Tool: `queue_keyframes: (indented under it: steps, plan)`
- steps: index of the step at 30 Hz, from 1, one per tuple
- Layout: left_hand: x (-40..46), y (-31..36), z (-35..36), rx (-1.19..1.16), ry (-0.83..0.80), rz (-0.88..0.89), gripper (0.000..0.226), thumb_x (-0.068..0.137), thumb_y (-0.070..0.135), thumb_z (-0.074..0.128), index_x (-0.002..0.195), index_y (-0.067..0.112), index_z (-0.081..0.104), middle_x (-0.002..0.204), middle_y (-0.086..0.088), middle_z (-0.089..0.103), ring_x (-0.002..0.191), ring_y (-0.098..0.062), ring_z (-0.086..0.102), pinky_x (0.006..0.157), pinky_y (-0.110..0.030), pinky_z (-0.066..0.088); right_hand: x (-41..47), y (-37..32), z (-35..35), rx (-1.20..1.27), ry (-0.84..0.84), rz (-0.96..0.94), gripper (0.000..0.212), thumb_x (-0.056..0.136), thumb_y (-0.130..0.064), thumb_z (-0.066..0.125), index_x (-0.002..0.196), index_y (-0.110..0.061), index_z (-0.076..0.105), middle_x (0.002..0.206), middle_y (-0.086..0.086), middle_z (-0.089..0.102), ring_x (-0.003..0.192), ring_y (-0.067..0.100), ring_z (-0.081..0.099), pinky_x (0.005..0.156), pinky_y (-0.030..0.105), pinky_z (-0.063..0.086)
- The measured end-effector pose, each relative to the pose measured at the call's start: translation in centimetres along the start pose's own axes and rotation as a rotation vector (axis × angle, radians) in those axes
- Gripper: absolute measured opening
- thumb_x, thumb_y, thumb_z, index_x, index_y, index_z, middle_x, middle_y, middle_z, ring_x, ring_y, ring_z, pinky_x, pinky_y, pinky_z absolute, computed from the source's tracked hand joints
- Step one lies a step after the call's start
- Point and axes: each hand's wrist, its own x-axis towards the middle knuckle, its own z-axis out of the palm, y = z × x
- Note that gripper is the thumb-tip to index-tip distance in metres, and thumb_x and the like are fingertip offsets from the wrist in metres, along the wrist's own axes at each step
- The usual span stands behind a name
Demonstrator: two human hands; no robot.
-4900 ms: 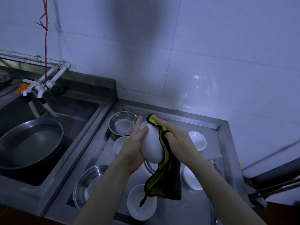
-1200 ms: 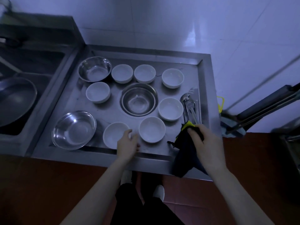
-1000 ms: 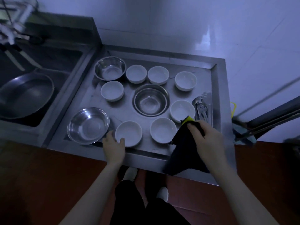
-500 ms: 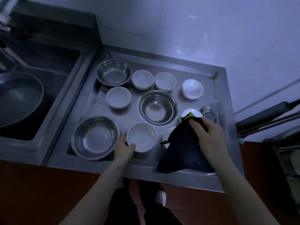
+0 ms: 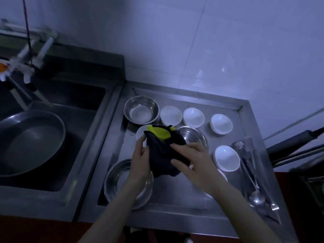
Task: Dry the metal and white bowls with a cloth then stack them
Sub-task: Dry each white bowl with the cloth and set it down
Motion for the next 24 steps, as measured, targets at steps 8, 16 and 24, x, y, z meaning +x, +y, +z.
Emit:
queue_keyframes:
  steps: [8,16,24]
  plan:
    - [1.5,4.0,-1.9,0.219,-0.255,0.160,0.030,0.099,0.033,0.051,0.125,0.046,0.054,0.129,0.017,0.062,0.122,-0.002,0.057,0.102,-0.024,0.046,2.2,-2.5,1.8,-0.034,-0.056,-0.304,0.039,0.101,-0.031,0.039,0.133,-0.020,0.056,0.147,-0.004,0.043,0.134,0.012,0.041,0.111,0.025,0.032]
    - [1.1,4.6,-1.1,0.069,-0.054,0.197,0.042,0.096,0.030,0.055,0.136,0.043,0.052,0.126,0.012,0.065,0.112,-0.007,0.064,0.089,-0.036,0.057,6.4,-5.9,3.0,-0.377,0.003,-0.076,0.058,0.089,-0.031,0.015,0.135,-0.023,0.048,0.132,-0.010,0.055,0.097,0.021,0.050,0.085,0.034,0.047]
    - [0.7,7.7,0.4,0.069,-0.046,0.172,0.033,0.103,0.026,0.048,0.127,0.048,0.056,0.115,0.007,0.066,0.100,-0.011,0.067,0.062,-0.039,0.061,7.7,-3.5,-2.3,0.008,-0.326,-0.263,0.048,0.079,-0.010,0.039,0.116,-0.015,0.069,0.130,-0.005,0.060,0.121,0.019,0.045,0.100,0.012,0.024]
